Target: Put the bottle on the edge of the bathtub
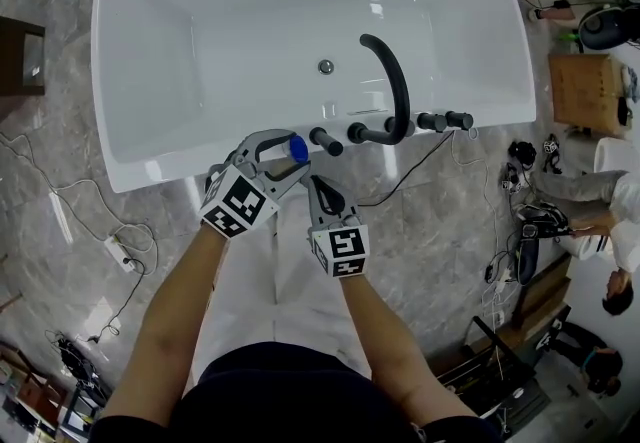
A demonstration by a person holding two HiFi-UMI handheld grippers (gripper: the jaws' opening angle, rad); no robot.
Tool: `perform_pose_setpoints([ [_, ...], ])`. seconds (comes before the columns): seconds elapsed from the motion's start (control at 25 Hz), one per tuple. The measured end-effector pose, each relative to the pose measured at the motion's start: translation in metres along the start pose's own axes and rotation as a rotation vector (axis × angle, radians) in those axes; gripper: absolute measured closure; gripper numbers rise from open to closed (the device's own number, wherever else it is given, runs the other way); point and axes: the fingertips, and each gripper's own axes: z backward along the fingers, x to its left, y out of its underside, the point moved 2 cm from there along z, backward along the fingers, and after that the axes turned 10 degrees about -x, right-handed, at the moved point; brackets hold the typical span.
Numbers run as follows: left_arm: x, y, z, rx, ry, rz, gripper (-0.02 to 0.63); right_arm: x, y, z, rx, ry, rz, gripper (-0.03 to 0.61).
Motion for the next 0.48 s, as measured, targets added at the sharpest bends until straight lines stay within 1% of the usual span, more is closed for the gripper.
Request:
perform_pose_setpoints([
  [0.12, 0.003, 0.001, -0.003, -0.009, 0.002, -0.009, 0.396, 0.0, 0.003, 0.005, 0.003, -0.015, -0.009, 0.578],
  [0.28, 0.002, 0.001, -0.005, -0.03, 0.005, -0.018, 0.396, -0.004, 0.008, 0.012, 0.011, -0.009, -0.008, 0.578],
  [0.48, 0.004, 0.007, -0.009, -0.036, 0.007, -0.027, 0.396, -0.009, 0.004, 0.015, 0.001, -0.006, -0.013, 0.578],
])
